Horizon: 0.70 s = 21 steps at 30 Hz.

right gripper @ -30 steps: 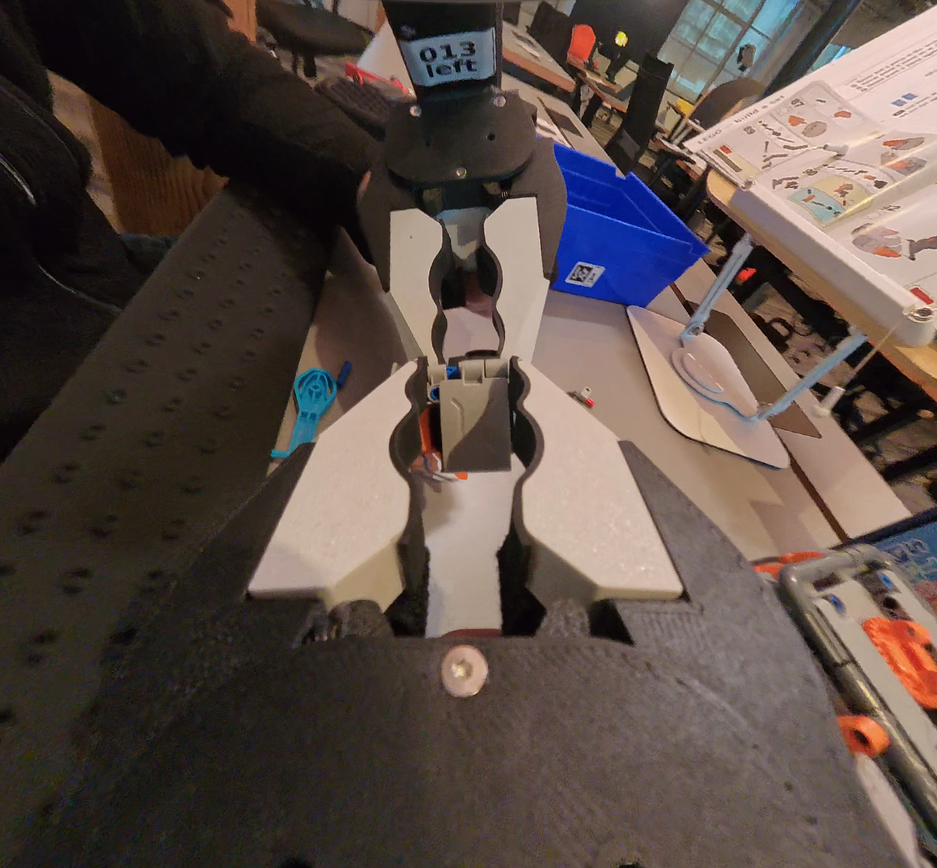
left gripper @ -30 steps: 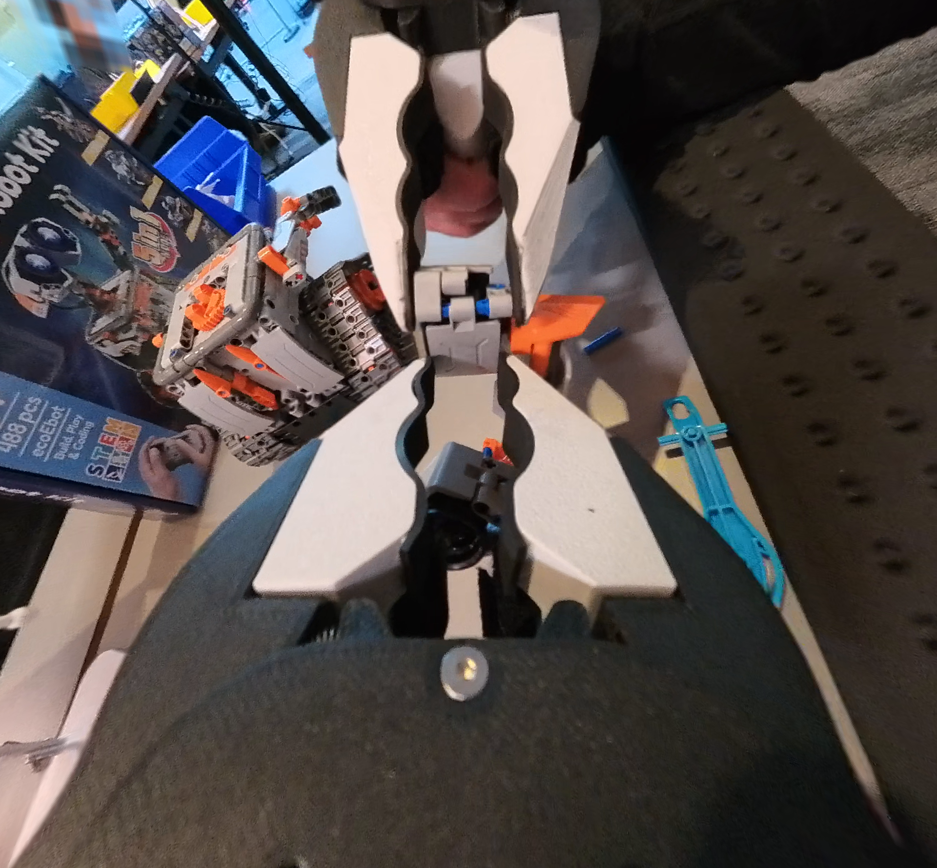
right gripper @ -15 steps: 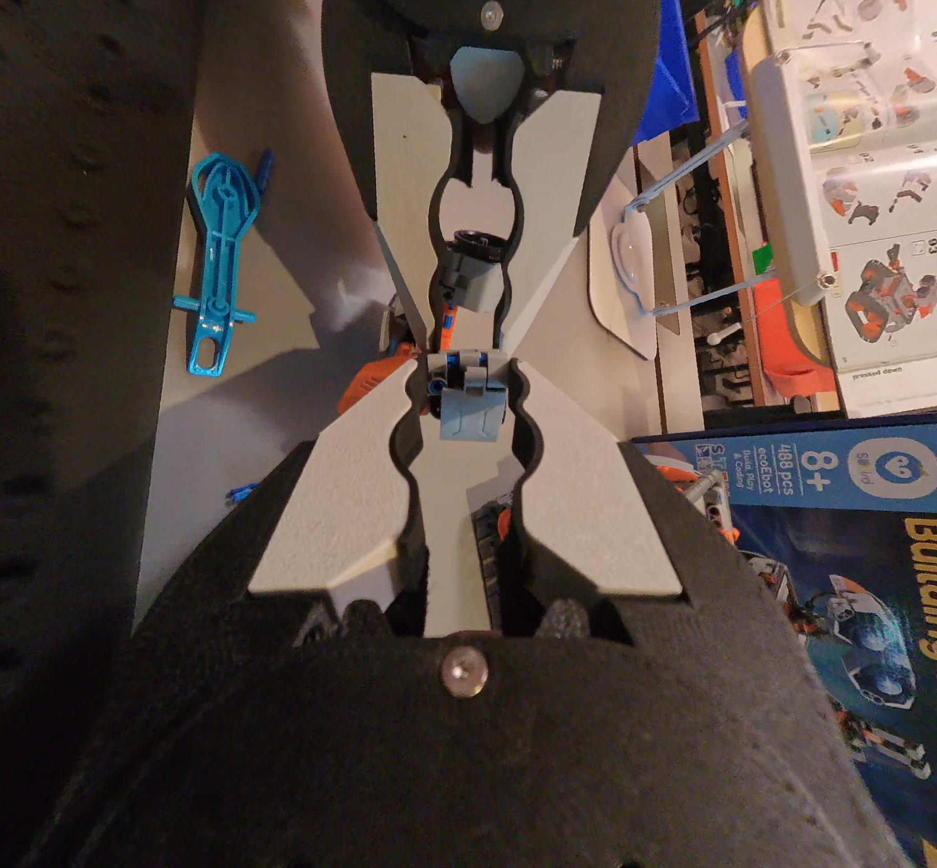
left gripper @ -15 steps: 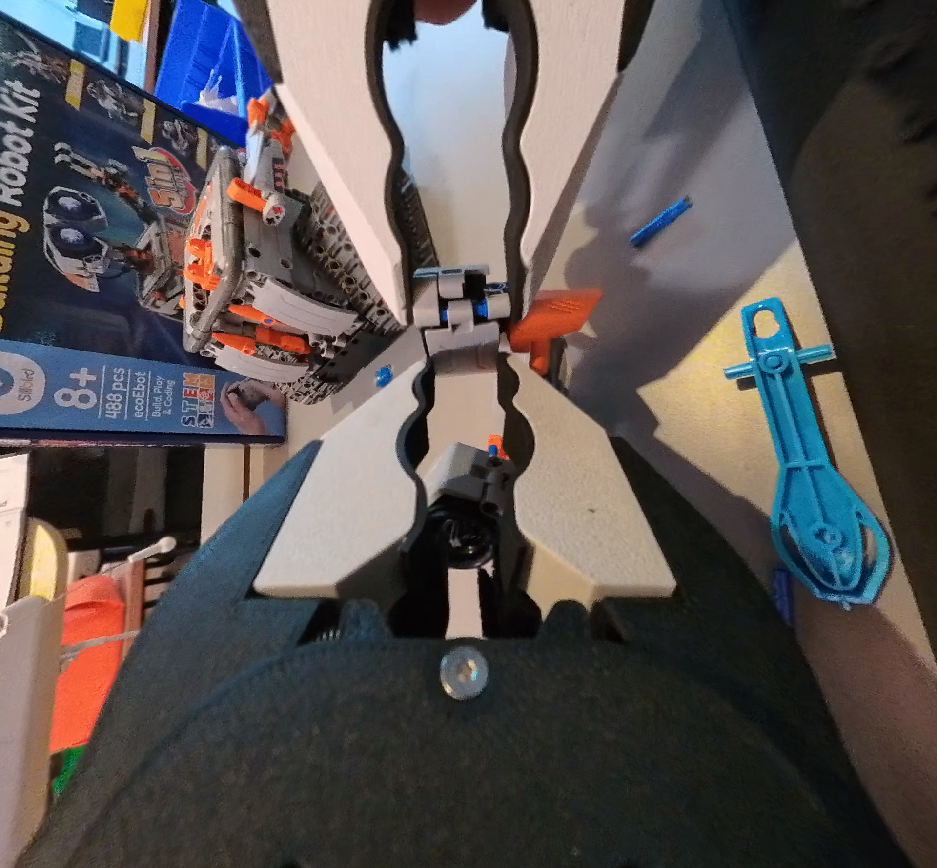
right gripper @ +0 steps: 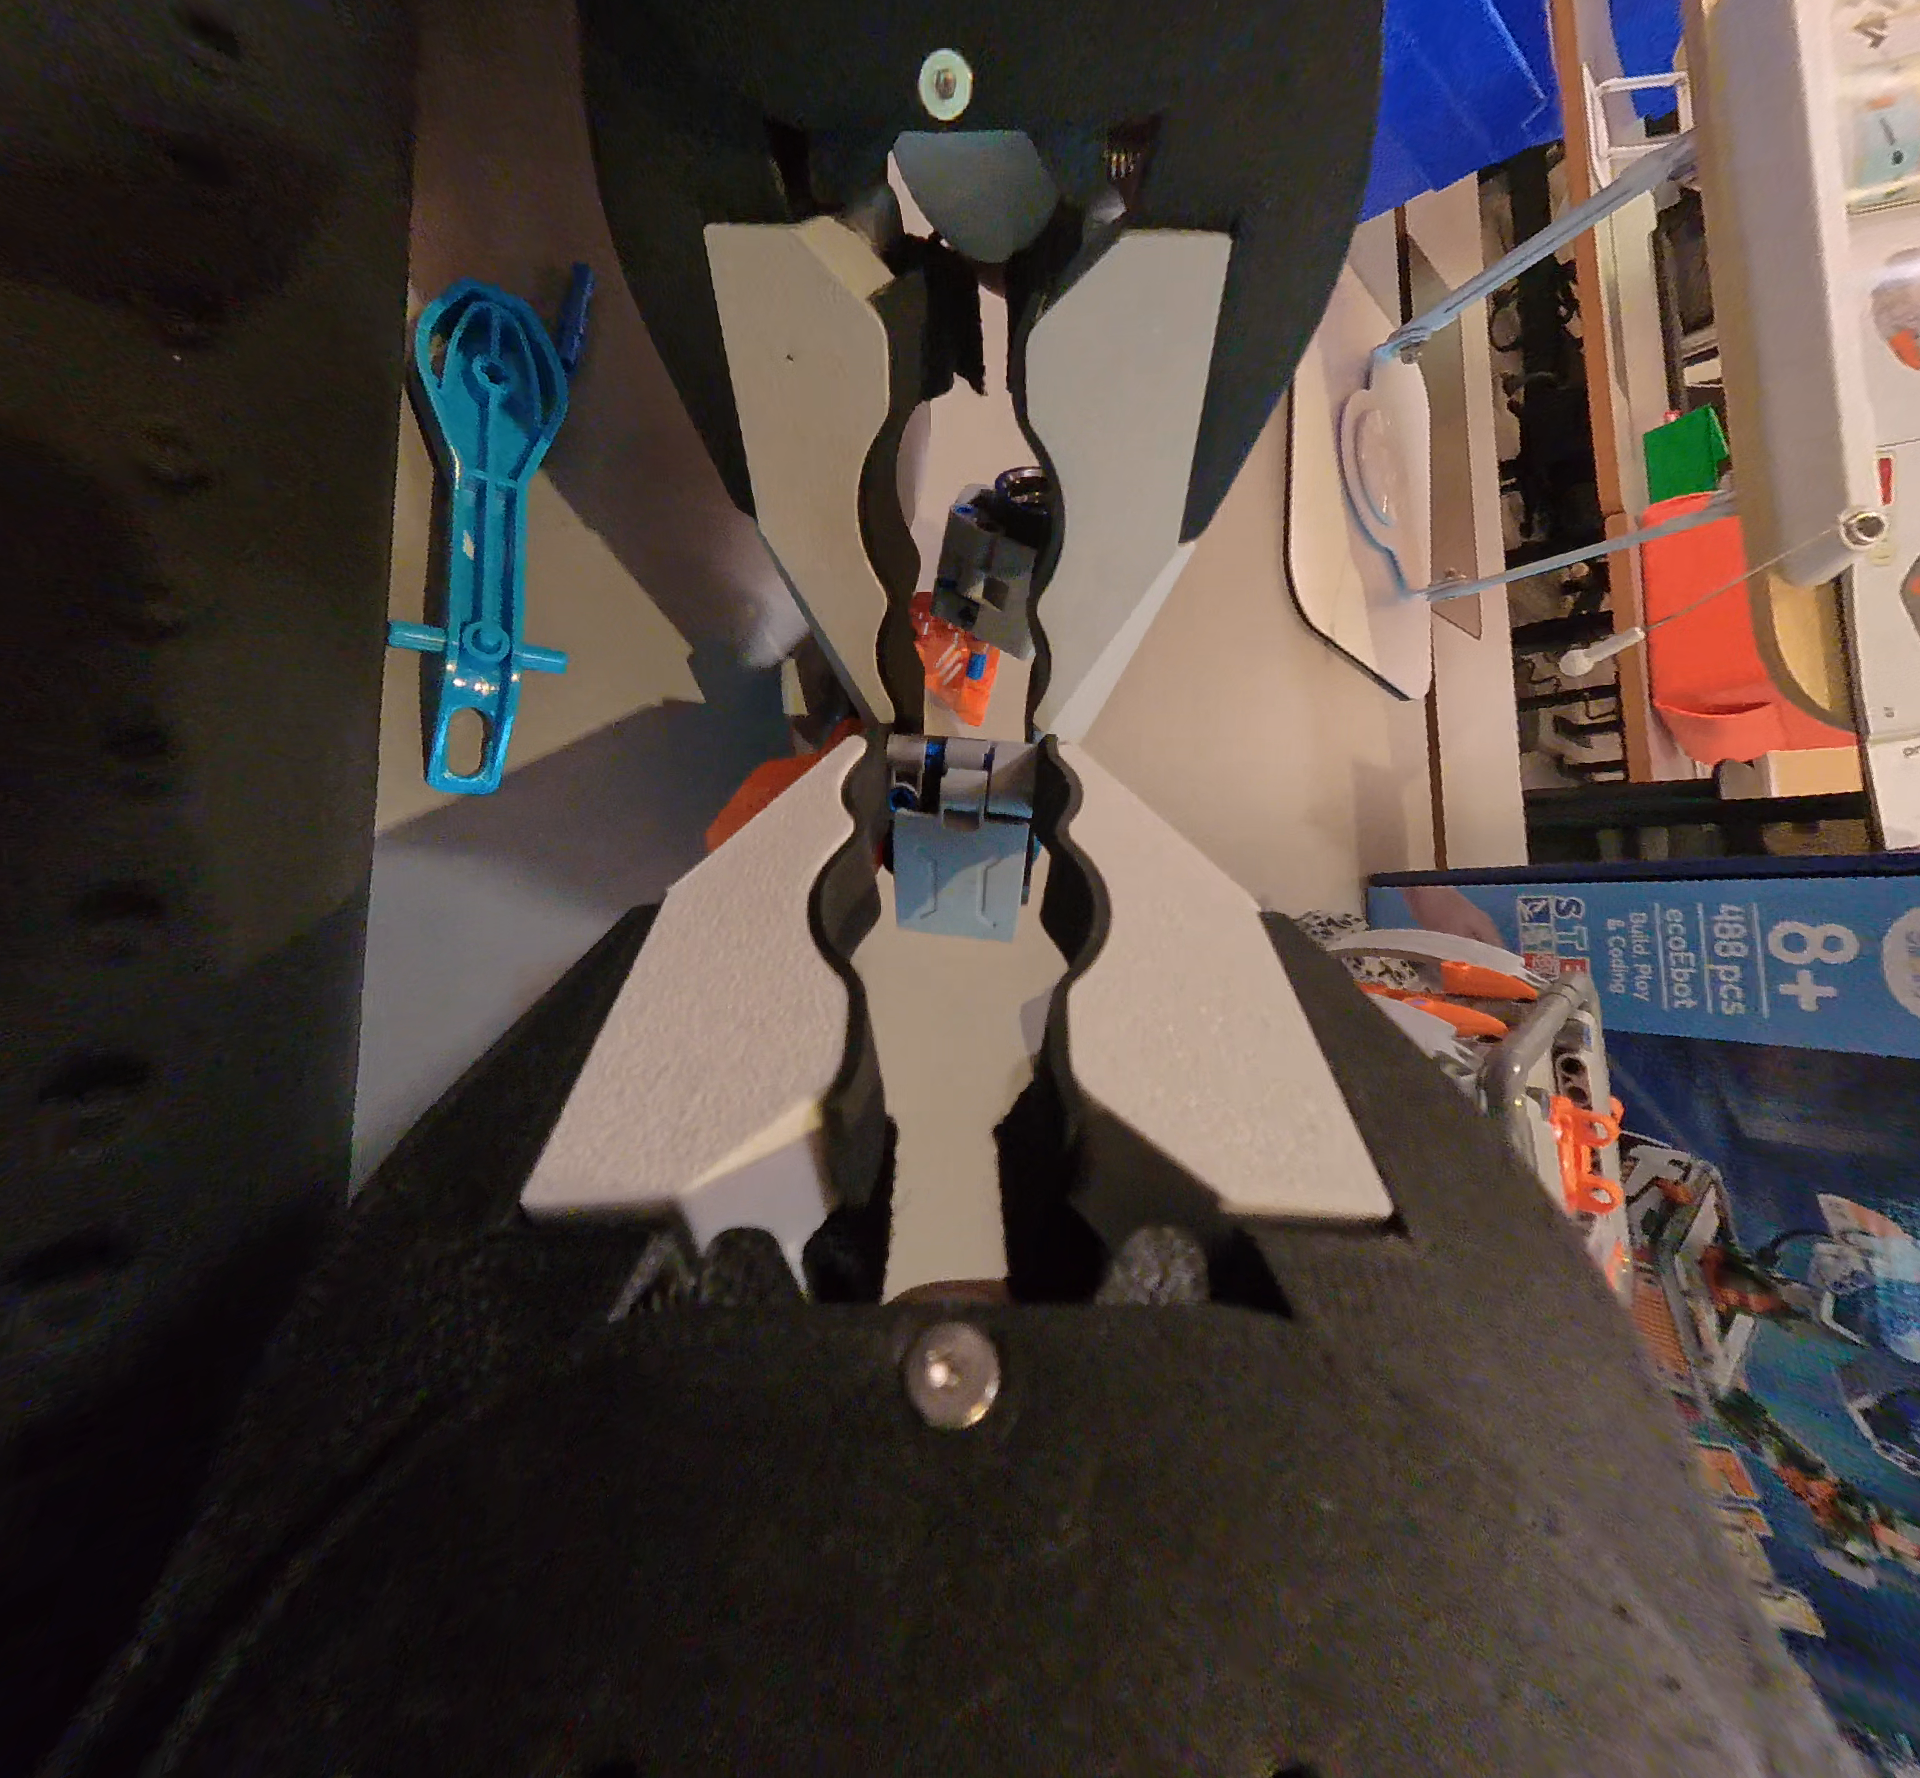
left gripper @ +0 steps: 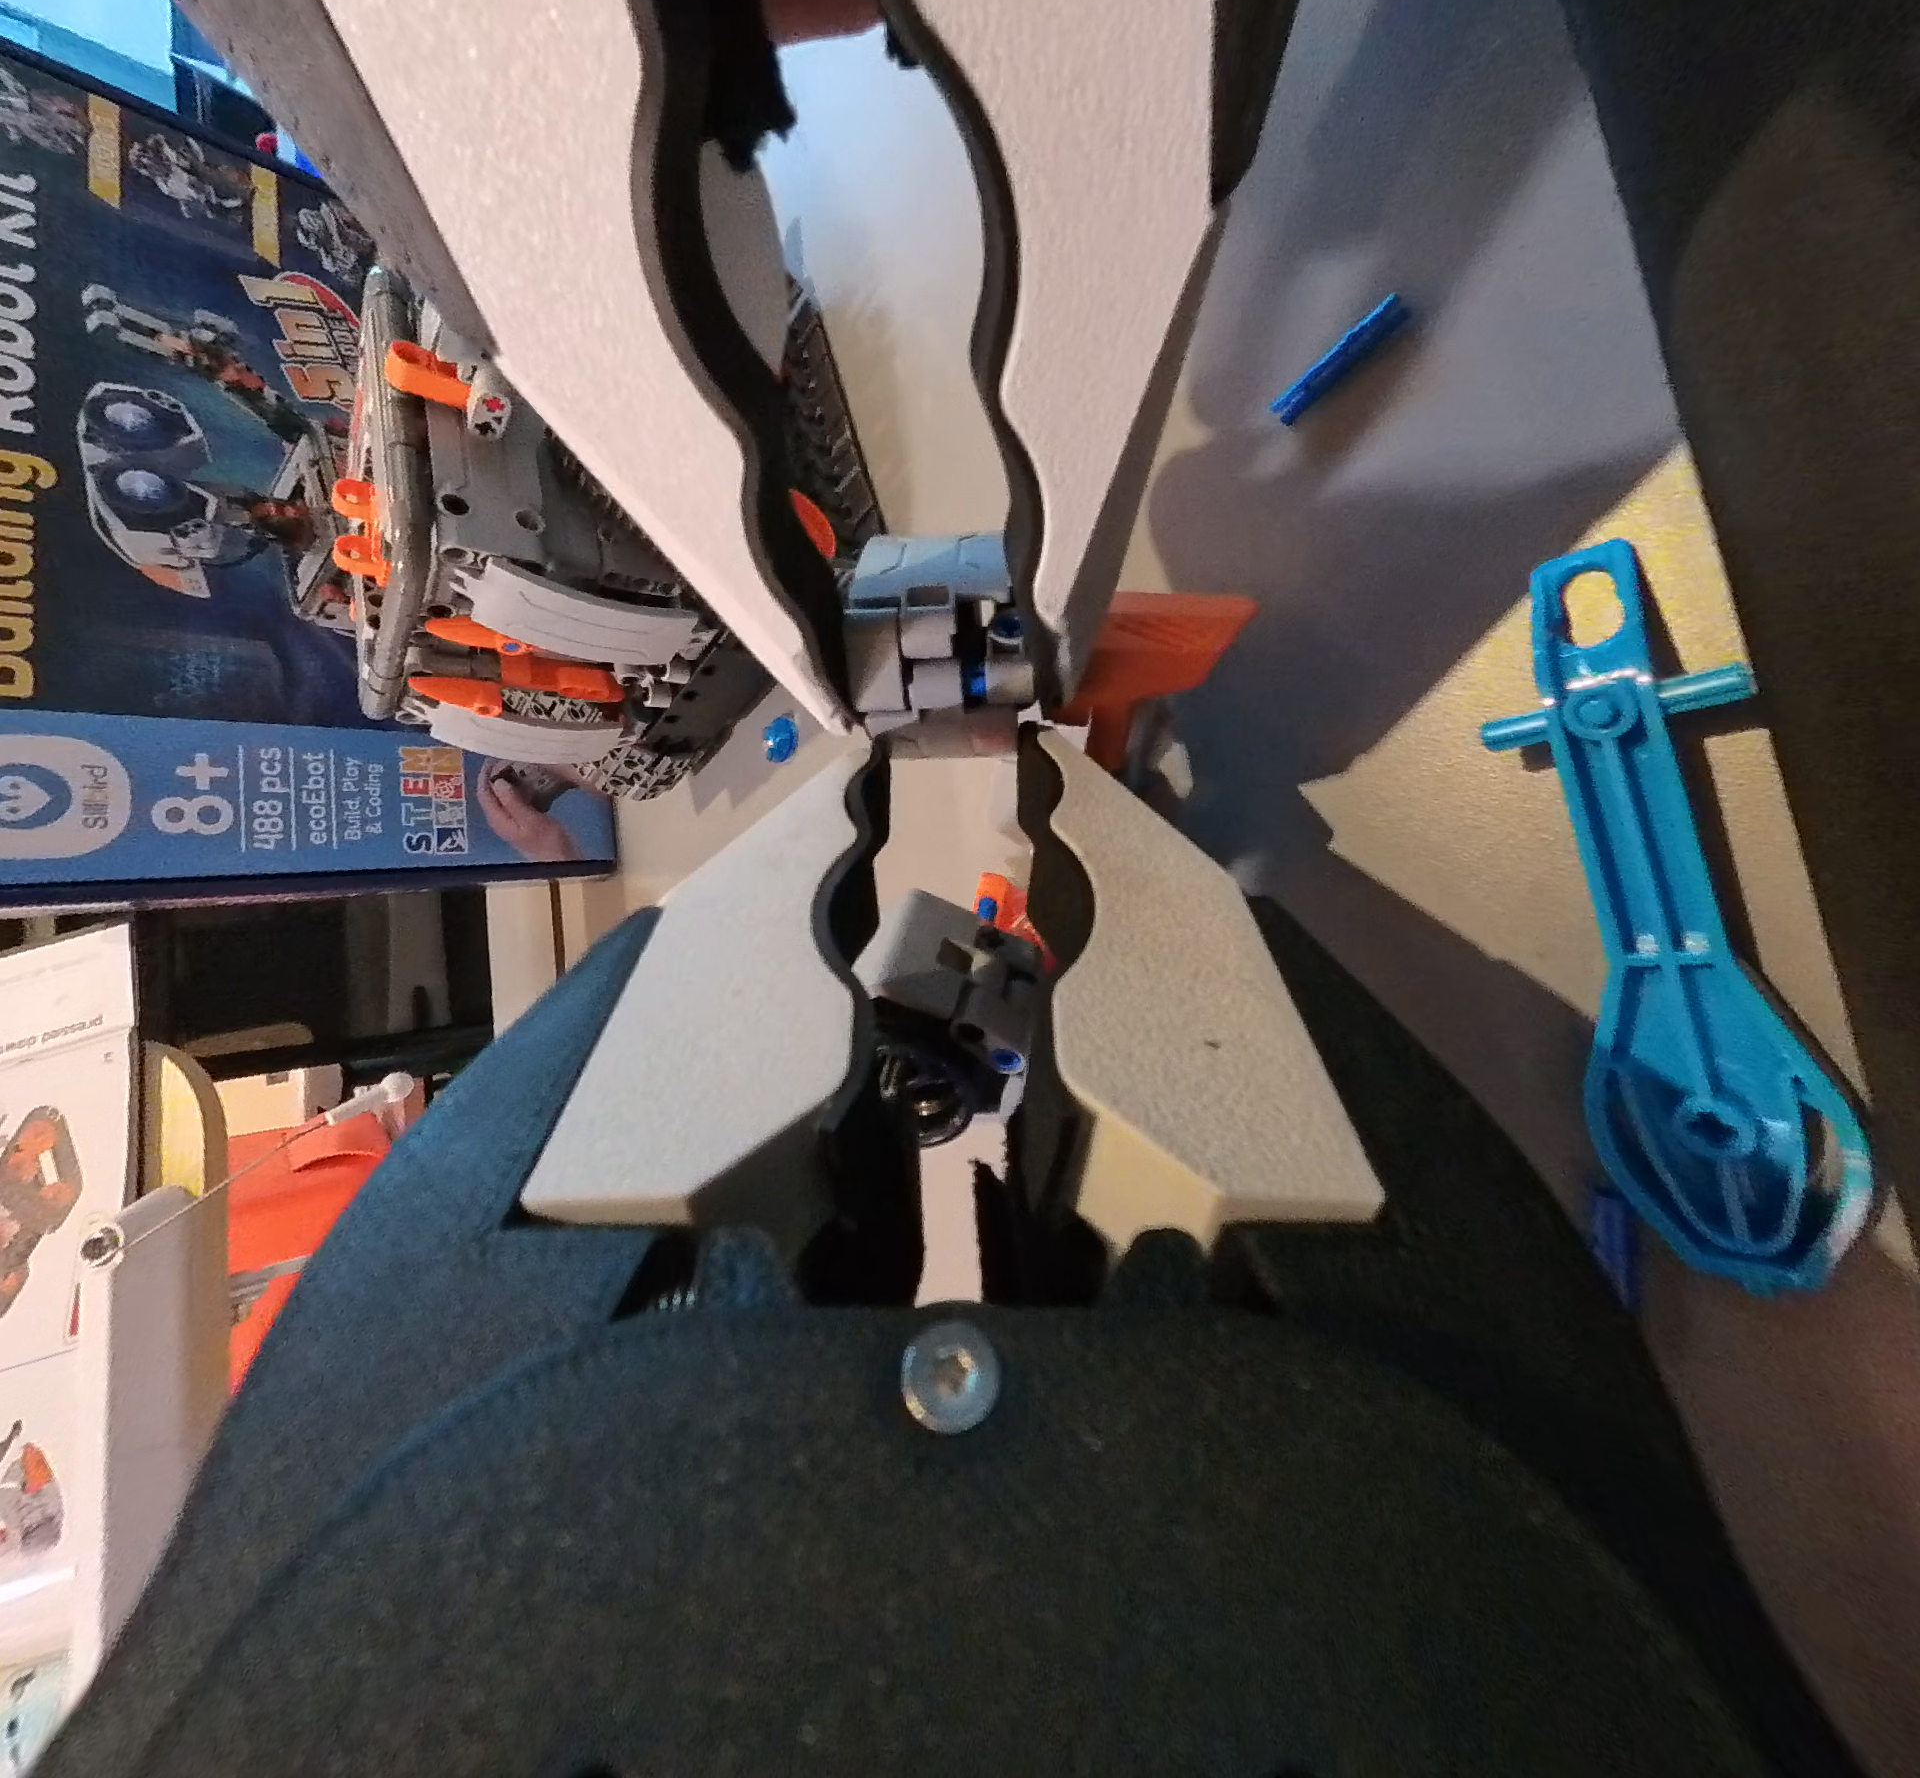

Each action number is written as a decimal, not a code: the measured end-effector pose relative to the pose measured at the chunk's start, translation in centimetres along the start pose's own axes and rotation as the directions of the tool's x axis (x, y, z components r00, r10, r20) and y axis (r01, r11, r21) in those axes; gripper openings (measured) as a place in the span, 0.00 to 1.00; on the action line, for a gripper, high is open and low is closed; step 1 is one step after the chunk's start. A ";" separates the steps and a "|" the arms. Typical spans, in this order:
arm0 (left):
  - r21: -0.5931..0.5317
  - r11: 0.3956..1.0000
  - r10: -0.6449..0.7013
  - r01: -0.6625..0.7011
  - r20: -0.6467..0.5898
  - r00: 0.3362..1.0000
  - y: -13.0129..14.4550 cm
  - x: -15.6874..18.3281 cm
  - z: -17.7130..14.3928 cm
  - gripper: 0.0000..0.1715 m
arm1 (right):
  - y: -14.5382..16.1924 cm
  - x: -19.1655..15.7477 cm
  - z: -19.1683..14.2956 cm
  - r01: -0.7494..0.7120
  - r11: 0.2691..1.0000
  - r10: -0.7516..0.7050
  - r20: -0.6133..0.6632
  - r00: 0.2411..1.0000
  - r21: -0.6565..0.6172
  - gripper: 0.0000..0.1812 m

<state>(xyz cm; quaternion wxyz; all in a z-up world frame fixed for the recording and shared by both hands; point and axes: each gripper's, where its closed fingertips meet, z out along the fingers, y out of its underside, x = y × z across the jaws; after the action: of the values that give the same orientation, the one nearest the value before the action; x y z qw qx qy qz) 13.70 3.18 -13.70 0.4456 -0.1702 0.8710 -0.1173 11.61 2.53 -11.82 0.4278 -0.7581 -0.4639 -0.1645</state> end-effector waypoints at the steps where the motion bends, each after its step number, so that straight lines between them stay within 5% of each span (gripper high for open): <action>1: 0.000 1.000 0.006 -0.006 0.005 1.000 0.0 -0.1 0.0 0.12 | 0.0 0.1 -0.1 -0.015 1.000 0.015 0.007 1.000 0.013 0.13; 21: 0.194 0.951 -0.215 0.242 -0.151 0.965 -0.9 -1.4 -1.6 0.20 | 0.5 1.1 -1.6 -0.139 0.977 0.127 0.080 0.989 0.162 0.15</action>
<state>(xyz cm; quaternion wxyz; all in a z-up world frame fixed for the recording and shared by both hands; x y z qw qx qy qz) 13.30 2.97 -11.39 0.3875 -0.2139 0.8550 -0.2704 12.85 1.72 -10.44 0.4836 -0.7542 -0.4388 -0.0697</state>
